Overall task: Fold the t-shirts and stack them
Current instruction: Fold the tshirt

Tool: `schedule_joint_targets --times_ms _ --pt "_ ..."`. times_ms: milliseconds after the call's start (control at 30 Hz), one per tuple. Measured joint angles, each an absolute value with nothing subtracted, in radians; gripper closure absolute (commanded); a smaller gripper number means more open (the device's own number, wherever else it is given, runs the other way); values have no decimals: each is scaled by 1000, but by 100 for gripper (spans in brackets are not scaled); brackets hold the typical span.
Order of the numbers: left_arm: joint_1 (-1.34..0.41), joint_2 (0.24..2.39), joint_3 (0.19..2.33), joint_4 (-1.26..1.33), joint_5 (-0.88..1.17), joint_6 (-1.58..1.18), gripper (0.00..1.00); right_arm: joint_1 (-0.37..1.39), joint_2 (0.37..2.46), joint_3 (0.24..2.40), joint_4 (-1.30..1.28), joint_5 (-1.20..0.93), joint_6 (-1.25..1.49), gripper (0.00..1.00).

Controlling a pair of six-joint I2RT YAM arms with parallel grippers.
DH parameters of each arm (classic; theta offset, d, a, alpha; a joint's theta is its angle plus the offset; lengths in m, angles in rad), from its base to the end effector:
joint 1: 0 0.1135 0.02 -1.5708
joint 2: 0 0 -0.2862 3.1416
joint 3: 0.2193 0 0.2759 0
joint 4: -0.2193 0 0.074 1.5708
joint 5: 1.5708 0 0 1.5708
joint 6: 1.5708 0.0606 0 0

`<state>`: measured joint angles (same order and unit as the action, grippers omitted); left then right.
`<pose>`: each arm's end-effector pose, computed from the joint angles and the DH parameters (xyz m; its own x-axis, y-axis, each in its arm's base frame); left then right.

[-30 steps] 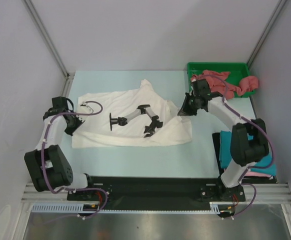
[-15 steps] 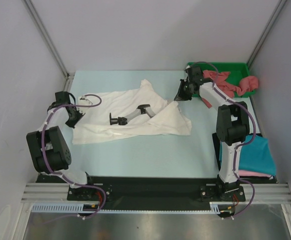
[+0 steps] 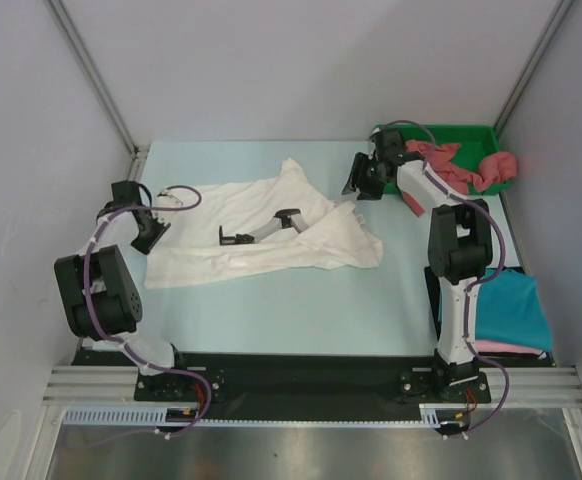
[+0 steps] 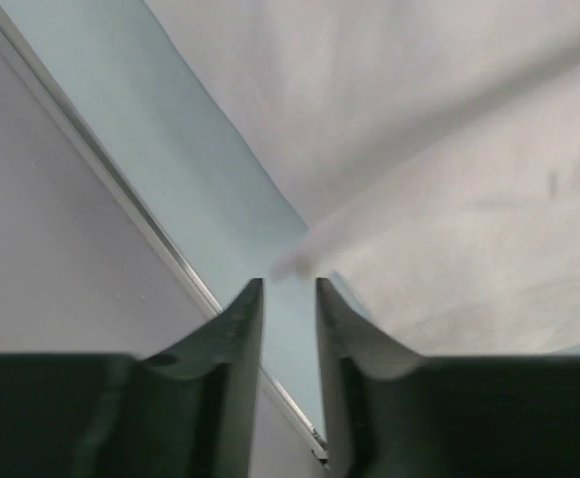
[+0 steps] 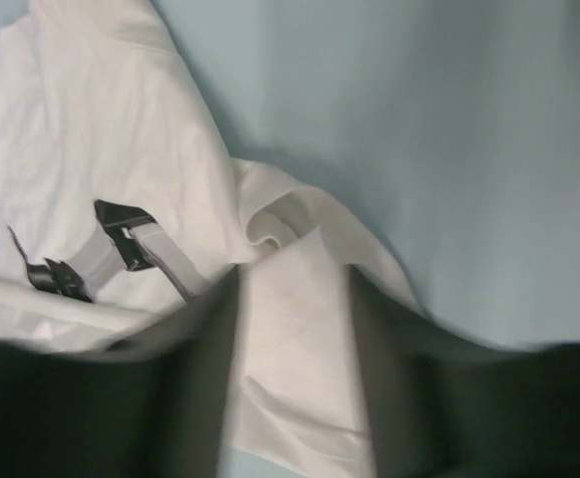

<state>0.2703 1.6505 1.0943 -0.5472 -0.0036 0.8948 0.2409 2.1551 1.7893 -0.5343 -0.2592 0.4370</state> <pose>0.3506 0.0974 0.1874 -0.7478 0.6023 -0.2794 0.5031 0.7886 0.3535 0.5141 0.1423 0.2081 -0.8523 0.2119 -0.4781 -0.0271 0.8951 0.4450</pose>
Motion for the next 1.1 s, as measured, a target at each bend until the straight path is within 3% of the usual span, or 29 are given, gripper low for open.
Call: schedule_joint_targets --times_ms 67,167,433,700,833,933,967,1033,1100 --pt "269 1654 1107 -548 -9 873 59 237 2164 1818 -557 -256 427 30" --pt "268 1625 1109 -546 -9 863 54 222 2147 1816 -581 -247 410 31" --pt "246 1261 965 -583 81 901 59 134 1784 1395 -645 -197 364 38" --pt "144 1261 680 -624 57 1003 54 162 1679 1094 -621 -294 369 38" --pt "134 1272 650 -592 24 1025 54 168 1684 1051 -581 -320 384 39" --pt "134 1291 646 -528 -2 1031 58 166 1708 1041 -524 -347 395 52" --pt "134 1296 640 -509 -7 1032 63 164 1718 1037 -505 -351 400 64" --pt "134 1308 616 -468 -20 1031 71 155 1744 1025 -463 -365 413 75" --pt "134 1318 593 -437 -39 1035 92 142 1770 1011 -433 -380 426 95"
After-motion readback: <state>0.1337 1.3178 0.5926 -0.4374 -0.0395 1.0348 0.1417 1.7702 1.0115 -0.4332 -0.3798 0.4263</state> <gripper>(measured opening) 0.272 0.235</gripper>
